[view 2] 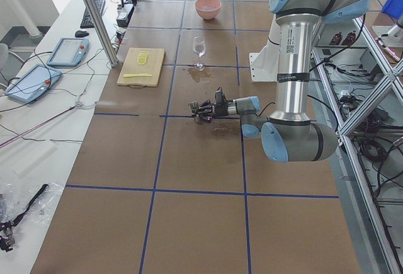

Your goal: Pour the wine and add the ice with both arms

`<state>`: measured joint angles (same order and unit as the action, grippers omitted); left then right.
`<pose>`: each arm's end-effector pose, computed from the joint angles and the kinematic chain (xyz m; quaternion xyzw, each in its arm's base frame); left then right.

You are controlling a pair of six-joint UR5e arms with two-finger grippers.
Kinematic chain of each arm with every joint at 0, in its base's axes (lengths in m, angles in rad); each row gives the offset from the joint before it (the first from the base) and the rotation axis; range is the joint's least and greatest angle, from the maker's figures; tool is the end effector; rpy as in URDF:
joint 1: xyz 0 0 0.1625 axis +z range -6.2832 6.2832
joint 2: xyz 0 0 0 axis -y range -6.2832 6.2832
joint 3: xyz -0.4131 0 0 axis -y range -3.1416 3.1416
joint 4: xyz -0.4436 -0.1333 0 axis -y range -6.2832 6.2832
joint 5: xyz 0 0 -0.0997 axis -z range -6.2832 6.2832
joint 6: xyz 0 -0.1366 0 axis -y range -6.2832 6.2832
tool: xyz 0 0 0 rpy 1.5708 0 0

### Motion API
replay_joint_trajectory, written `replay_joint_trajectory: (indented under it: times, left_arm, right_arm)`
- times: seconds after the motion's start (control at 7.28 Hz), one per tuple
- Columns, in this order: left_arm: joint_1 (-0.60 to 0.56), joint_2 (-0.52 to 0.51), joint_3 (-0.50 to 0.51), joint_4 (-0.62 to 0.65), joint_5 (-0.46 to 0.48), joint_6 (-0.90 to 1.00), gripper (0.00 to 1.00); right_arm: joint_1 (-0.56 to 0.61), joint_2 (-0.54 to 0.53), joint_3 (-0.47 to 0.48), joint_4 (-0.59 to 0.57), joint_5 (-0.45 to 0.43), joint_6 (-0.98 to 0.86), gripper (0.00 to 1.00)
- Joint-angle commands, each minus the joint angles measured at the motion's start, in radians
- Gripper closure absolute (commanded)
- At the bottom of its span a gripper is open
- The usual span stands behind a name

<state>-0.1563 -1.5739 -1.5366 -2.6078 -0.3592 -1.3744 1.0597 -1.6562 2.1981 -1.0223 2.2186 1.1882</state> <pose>0.4914 -0.3418 0.5309 0.5607 0.3026 -0.2600 0.7256 -0.1941 -0.4501 0.3072 0.1202 -0.5489 0.1135 0.8194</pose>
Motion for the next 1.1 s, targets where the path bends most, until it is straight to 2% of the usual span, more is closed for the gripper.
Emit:
replay_joint_trajectory:
  times: [0.0,0.14,0.27,0.41,0.69,0.82,0.96]
  left_arm:
    - [0.000,0.005,0.001,0.000,-0.003,0.000,0.86]
    - [0.000,0.006,0.001,0.000,-0.003,0.002,0.82]
    - [0.000,0.008,0.001,0.000,-0.003,0.002,0.67]
    - [0.000,0.008,0.001,0.000,-0.004,0.005,0.55]
    - [0.000,0.008,-0.002,0.000,-0.007,0.006,0.45]
    - [0.000,0.009,-0.002,0.000,-0.015,0.008,0.27]
    - [-0.002,0.011,-0.004,0.000,-0.027,0.015,0.00]
  right_arm:
    - [-0.003,0.004,0.002,0.001,0.001,0.004,1.00]
    - [-0.004,0.016,0.000,-0.001,0.003,0.004,1.00]
    - [-0.004,0.016,0.000,0.001,0.010,0.004,1.00]
    - [-0.004,0.022,0.000,0.001,0.010,0.004,1.00]
    - [-0.006,0.024,0.002,0.001,0.012,0.004,1.00]
    - [-0.009,0.032,0.002,0.001,0.012,0.004,1.00]
    - [-0.010,0.036,0.002,0.001,0.012,0.004,1.00]
